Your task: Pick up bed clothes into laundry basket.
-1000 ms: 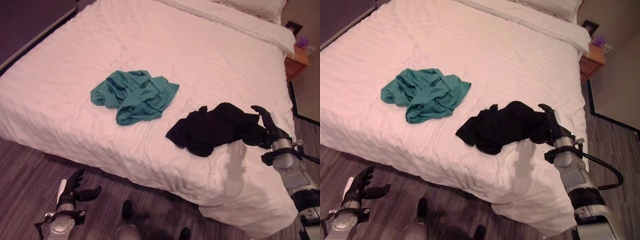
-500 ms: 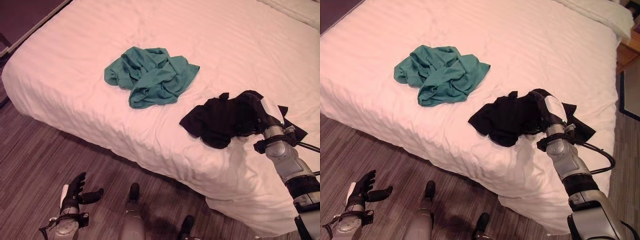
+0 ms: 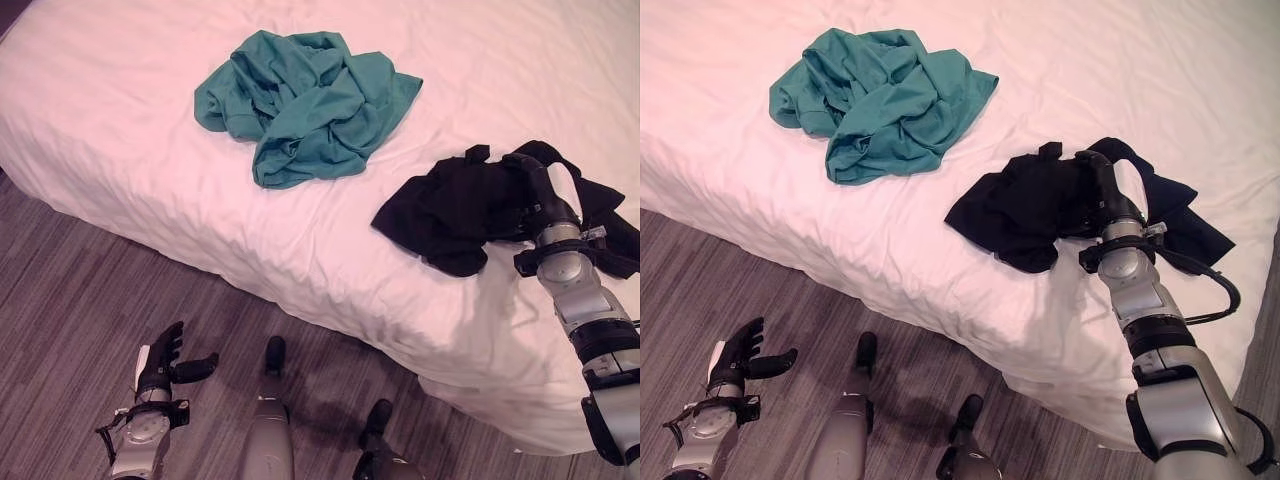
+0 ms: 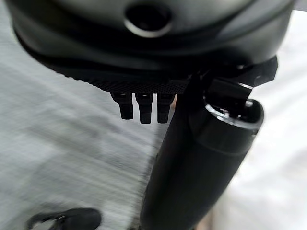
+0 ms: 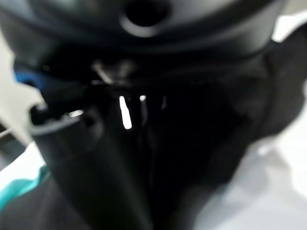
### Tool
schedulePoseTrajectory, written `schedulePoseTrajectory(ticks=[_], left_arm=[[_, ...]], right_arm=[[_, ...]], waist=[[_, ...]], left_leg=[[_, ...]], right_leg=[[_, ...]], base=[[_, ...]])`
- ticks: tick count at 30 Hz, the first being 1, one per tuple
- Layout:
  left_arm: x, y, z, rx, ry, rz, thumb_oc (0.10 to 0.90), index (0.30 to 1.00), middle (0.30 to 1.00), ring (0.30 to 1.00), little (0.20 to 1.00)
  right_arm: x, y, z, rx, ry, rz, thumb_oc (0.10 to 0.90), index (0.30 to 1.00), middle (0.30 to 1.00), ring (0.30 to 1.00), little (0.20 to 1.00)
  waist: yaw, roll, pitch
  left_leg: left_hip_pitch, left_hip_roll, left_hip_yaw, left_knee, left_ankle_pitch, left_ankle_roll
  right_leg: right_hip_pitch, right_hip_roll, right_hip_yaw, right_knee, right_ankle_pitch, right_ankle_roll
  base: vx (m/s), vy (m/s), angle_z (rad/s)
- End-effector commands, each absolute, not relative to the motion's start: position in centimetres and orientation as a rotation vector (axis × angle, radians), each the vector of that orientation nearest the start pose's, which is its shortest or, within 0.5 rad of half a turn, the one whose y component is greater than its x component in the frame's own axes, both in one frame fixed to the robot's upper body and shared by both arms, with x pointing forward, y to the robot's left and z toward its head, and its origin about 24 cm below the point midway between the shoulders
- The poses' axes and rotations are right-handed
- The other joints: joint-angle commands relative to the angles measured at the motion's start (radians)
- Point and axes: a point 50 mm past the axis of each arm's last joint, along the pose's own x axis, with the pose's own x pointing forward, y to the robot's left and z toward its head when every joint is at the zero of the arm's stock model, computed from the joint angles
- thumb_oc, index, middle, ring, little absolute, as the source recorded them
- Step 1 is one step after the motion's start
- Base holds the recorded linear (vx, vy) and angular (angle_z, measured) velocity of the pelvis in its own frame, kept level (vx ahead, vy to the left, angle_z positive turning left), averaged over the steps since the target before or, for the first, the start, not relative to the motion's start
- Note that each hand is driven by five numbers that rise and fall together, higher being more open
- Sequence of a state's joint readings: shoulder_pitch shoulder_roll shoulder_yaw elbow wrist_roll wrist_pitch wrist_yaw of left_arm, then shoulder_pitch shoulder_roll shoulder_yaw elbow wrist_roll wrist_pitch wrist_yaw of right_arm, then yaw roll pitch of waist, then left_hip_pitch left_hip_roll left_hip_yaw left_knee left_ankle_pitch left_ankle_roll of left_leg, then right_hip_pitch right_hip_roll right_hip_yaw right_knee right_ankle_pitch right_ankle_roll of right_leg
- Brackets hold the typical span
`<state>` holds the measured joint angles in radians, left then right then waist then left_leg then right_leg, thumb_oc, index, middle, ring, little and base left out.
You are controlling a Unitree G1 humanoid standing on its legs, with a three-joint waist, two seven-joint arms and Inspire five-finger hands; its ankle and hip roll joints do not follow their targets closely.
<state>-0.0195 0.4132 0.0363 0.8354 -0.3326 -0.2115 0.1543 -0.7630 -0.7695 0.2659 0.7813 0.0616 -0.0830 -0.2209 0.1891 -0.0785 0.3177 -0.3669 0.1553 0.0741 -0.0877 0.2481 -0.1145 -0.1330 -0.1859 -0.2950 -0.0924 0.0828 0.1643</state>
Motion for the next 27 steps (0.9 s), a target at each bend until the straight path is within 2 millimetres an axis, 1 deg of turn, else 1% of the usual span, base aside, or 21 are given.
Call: schedulePoseTrajectory(ticks=[1,2,3,4,5,6,7,8,11,12,13,14,15,16,17,18,19,20,22,23,27], left_arm=[[18.2,32.1,-7.1,0.095,0.537,0.539,0.8,0.9,0.9,0.9,0.9],[18.0,32.9,-7.2,0.079,0.556,0.592,0.8,0.9,0.9,0.9,0.9],[17.6,33.6,-7.3,0.067,0.568,0.647,0.8,0.9,0.9,0.9,0.9],[16.9,35.1,-7.3,0.066,0.61,0.729,0.8,0.9,0.9,0.9,0.9],[16.8,36.0,-6.9,0.081,0.621,0.769,0.8,0.9,0.9,0.9,0.9],[16.7,37.7,-5.9,0.123,0.617,0.829,0.8,0.9,0.9,0.9,0.9],[16.6,37.8,-5.9,0.126,0.618,0.829,0.8,0.9,0.9,0.9,0.9],[16.1,40.1,-4.3,0.174,0.605,0.912,0.8,0.9,0.9,0.9,0.9],[15.8,43.2,-1.0,0.275,0.536,1.007,0.8,0.9,0.9,0.9,0.9],[15.8,43.3,-1.0,0.276,0.536,1.007,0.8,0.9,0.9,0.9,0.9],[16.0,44.7,1.2,0.335,0.475,1.05,0.8,0.9,0.9,0.9,0.9],[16.1,44.7,1.2,0.335,0.475,1.05,0.8,0.9,0.9,0.9,0.9],[17.2,46.1,4.9,0.443,0.358,1.086,0.8,0.9,0.9,0.9,0.9],[18.0,46.4,6.9,0.494,0.287,1.102,0.8,0.9,0.9,0.9,0.9],[18.6,46.6,8.6,0.518,0.215,1.121,0.8,0.9,0.9,0.9,0.9],[18.6,46.6,8.6,0.519,0.214,1.121,0.8,0.9,0.9,0.9,0.9],[21.8,45.3,15.5,0.65,-0.078,1.109,0.8,0.9,0.9,0.9,0.9],[22.8,44.3,17.1,0.673,-0.166,1.079,0.8,0.9,0.9,0.9,0.9],[24.0,42.6,19.7,0.714,-0.303,1.027,0.8,0.9,0.9,0.9,0.9],[24.5,41.9,20.5,0.725,-0.351,1.001,0.8,0.9,0.9,0.9,0.9],[26.6,39.6,22.5,0.709,-0.458,0.915,0.8,0.9,0.9,0.9,0.9]], right_arm=[[36.7,-30.7,20.1,-0.657,-0.196,-0.418,0.4,0.3,0.3,0.3,0.3],[36.7,-30.2,19.6,-0.632,-0.204,-0.405,0.4,0.3,0.3,0.3,0.3],[36.6,-29.5,18.6,-0.602,-0.205,-0.383,0.4,0.3,0.3,0.3,0.3],[35.9,-28.4,16.8,-0.557,-0.21,-0.349,0.4,0.3,0.3,0.3,0.3],[35.3,-28.0,15.7,-0.543,-0.202,-0.332,0.4,0.3,0.3,0.3,0.3],[34.4,-27.7,14.1,-0.533,-0.184,-0.303,0.4,0.3,0.3,0.3,0.3],[34.3,-27.7,14.0,-0.531,-0.182,-0.303,0.4,0.3,0.3,0.3,0.3],[33.0,-27.7,12.0,-0.546,-0.139,-0.279,0.4,0.3,0.3,0.3,0.3],[31.2,-28.4,10.0,-0.601,-0.085,-0.268,0.4,0.3,0.3,0.3,0.3],[31.2,-28.4,10.0,-0.601,-0.085,-0.268,0.4,0.3,0.3,0.3,0.3],[30.3,-29.6,9.4,-0.659,-0.049,-0.291,0.4,0.3,0.3,0.3,0.3],[30.3,-29.6,9.4,-0.659,-0.049,-0.291,0.4,0.3,0.3,0.3,0.3],[29.3,-30.8,8.7,-0.671,-0.009,-0.328,0.4,0.3,0.3,0.3,0.3],[28.9,-31.1,8.3,-0.666,0.005,-0.346,0.4,0.3,0.3,0.3,0.3],[28.5,-31.5,7.9,-0.66,0.023,-0.366,0.4,0.3,0.3,0.3,0.3],[28.5,-31.5,7.9,-0.66,0.022,-0.367,0.4,0.3,0.3,0.3,0.3],[27.1,-32.1,6.4,-0.639,0.074,-0.399,0.4,0.3,0.3,0.3,0.3],[26.7,-32.2,5.7,-0.63,0.099,-0.405,0.4,0.3,0.3,0.3,0.3],[25.9,-32.3,4.7,-0.62,0.135,-0.406,0.4,0.3,0.3,0.3,0.3],[25.6,-32.3,4.2,-0.617,0.156,-0.402,0.4,0.3,0.3,0.3,0.3],[24.7,-32.4,3.0,-0.591,0.199,-0.392,0.4,0.3,0.3,0.3,0.3]], waist=[[0.007,0.007,-0.05],[-0.002,0.009,-0.053],[-0.013,0.011,-0.057],[-0.034,0.016,-0.067],[-0.047,0.021,-0.072],[-0.065,0.031,-0.081],[-0.065,0.029,-0.082],[-0.084,0.04,-0.09],[-0.105,0.048,-0.103],[-0.105,0.048,-0.103],[-0.116,0.054,-0.11],[-0.115,0.054,-0.111],[-0.129,0.059,-0.115],[-0.132,0.06,-0.117],[-0.137,0.062,-0.119],[-0.136,0.061,-0.119],[-0.155,0.065,-0.127],[-0.16,0.065,-0.131],[-0.168,0.065,-0.139],[-0.176,0.066,-0.142],[-0.208,0.066,-0.15]], left_leg=[[0.011,0.012,-0.009,0.0,-0.066,-0.053],[0.014,0.009,-0.005,0.0,-0.071,-0.051],[0.018,0.008,-0.001,0.0,-0.074,-0.049],[0.031,0.006,0.006,0.0,-0.083,-0.044],[0.038,0.004,0.013,0.0,-0.087,-0.042],[0.052,0.001,0.022,0.0,-0.095,-0.038],[0.053,0.001,0.022,0.0,-0.096,-0.038],[0.071,0.0,0.034,0.0,-0.103,-0.034],[0.096,-0.003,0.049,0.0,-0.119,-0.029],[0.092,-0.003,0.049,0.0,-0.114,-0.028],[0.098,-0.004,0.055,0.0,-0.116,-0.027],[0.097,-0.004,0.055,0.0,-0.115,-0.026],[0.108,-0.004,0.058,0.0,-0.125,-0.027],[0.107,-0.006,0.06,0.0,-0.12,-0.025],[0.114,-0.006,0.061,0.0,-0.129,-0.026],[0.11,-0.006,0.062,0.0,-0.122,-0.024],[0.124,-0.008,0.065,0.0,-0.136,-0.024],[0.127,-0.009,0.066,0.0,-0.138,-0.024],[0.126,-0.011,0.068,0.0,-0.133,-0.022],[0.129,-0.01,0.07,0.0,-0.135,-0.022],[0.14,-0.008,0.081,0.0,-0.139,-0.022]], right_leg=[[-0.031,-0.126,0.061,0.005,0.063,0.097],[-0.032,-0.129,0.066,0.005,0.065,0.097],[-0.033,-0.131,0.068,0.005,0.066,0.097],[-0.031,-0.137,0.075,0.005,0.067,0.097],[-0.029,-0.141,0.079,0.005,0.069,0.097],[-0.028,-0.147,0.084,0.005,0.071,0.097],[-0.027,-0.148,0.084,0.005,0.071,0.097],[-0.025,-0.153,0.086,0.005,0.075,0.097],[-0.018,-0.161,0.092,0.005,0.074,0.097],[-0.022,-0.161,0.093,0.005,0.079,0.097],[-0.024,-0.165,0.095,0.005,0.082,0.097],[-0.026,-0.165,0.096,0.005,0.083,0.097],[-0.02,-0.167,0.096,0.005,0.078,0.097],[-0.024,-0.169,0.098,0.005,0.084,0.097],[-0.019,-0.17,0.097,0.005,0.077,0.097],[-0.024,-0.17,0.099,0.005,0.084,0.097],[-0.014,-0.173,0.099,0.005,0.076,0.097],[-0.012,-0.174,0.099,0.005,0.074,0.097],[-0.015,-0.177,0.102,0.005,0.08,0.097],[-0.015,-0.178,0.103,0.005,0.079,0.097],[-0.018,-0.175,0.116,0.005,0.08,0.097]], base=[[0.01,0.042,-0.01],[0.01,0.042,-0.01],[0.05,0.072,-0.02],[0.06,0.067,-0.03],[0.09,0.078,-0.01],[0.06,0.048,-0.07],[0.08,0.057,-0.12],[0.06,0.039,-0.18],[0.06,0.023,-0.11],[0.03,0.01,-0.17],[0.0,0.008,-0.17],[0.05,0.001,-0.09],[0.02,-0.007,-0.06],[0.05,-0.017,-0.03],[-0.01,-0.009,-0.05],[0.06,-0.04,-0.06],[0.04,-0.041,-0.07],[0.08,-0.052,-0.03],[0.0,0.0,0.0],[0.0,0.0,0.0],[0.02,-0.002,-0.05]])
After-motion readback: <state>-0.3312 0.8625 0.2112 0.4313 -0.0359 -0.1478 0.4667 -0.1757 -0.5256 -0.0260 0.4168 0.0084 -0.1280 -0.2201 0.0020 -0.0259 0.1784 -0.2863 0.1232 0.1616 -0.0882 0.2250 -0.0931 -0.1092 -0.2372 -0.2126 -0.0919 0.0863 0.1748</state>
